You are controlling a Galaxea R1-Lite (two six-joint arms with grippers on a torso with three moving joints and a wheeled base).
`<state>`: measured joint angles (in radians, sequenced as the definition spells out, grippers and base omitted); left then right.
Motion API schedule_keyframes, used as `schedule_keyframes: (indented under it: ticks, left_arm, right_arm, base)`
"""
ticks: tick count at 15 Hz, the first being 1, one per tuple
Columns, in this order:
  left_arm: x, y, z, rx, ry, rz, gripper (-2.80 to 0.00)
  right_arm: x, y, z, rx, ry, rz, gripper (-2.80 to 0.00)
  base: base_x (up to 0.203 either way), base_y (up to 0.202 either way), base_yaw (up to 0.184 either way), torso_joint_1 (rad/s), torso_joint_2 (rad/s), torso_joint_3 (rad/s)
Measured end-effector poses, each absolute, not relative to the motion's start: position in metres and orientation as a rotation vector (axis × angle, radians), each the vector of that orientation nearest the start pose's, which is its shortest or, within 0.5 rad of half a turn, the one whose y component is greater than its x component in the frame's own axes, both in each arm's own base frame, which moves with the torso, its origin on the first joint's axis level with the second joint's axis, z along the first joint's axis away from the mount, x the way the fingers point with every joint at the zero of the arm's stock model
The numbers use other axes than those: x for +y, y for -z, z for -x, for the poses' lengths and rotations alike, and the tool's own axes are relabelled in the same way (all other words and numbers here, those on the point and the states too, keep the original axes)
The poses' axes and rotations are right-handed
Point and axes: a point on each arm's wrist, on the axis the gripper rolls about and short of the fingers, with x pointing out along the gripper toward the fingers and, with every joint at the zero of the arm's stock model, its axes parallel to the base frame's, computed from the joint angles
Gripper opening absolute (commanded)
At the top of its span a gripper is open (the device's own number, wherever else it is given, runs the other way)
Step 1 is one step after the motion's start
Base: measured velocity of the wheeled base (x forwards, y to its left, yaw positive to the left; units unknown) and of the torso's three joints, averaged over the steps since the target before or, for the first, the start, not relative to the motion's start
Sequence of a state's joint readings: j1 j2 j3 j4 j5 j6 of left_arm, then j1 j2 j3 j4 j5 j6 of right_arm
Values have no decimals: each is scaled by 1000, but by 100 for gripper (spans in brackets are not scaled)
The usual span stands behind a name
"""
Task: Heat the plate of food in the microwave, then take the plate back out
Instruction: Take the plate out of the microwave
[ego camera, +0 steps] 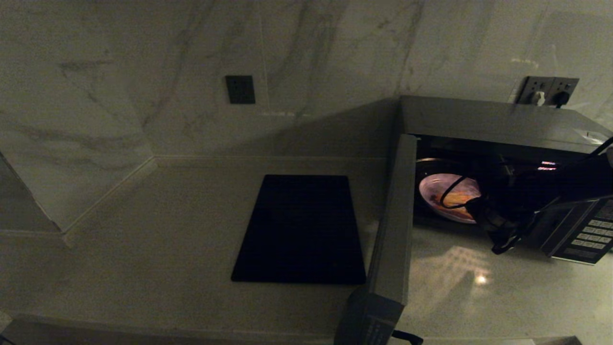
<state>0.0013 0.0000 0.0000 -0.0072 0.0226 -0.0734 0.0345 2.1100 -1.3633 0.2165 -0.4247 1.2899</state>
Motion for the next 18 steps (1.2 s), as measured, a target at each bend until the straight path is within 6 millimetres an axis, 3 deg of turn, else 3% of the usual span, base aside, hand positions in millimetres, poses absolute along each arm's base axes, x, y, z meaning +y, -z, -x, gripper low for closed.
schedule_keyframes:
  ticks: [13,18]
  left_arm:
    - [0,-76,23,-8,-24,73,-280]
    - [0,-76,23,-8,-24,73,-280]
  right_arm:
    - [-9,-118,-393,595,885,-984,0]
    - [-6,-132,-391,696,884,-1091,0]
  base:
    - [0,0,0,0,0,0]
    - [0,0,0,0,0,0]
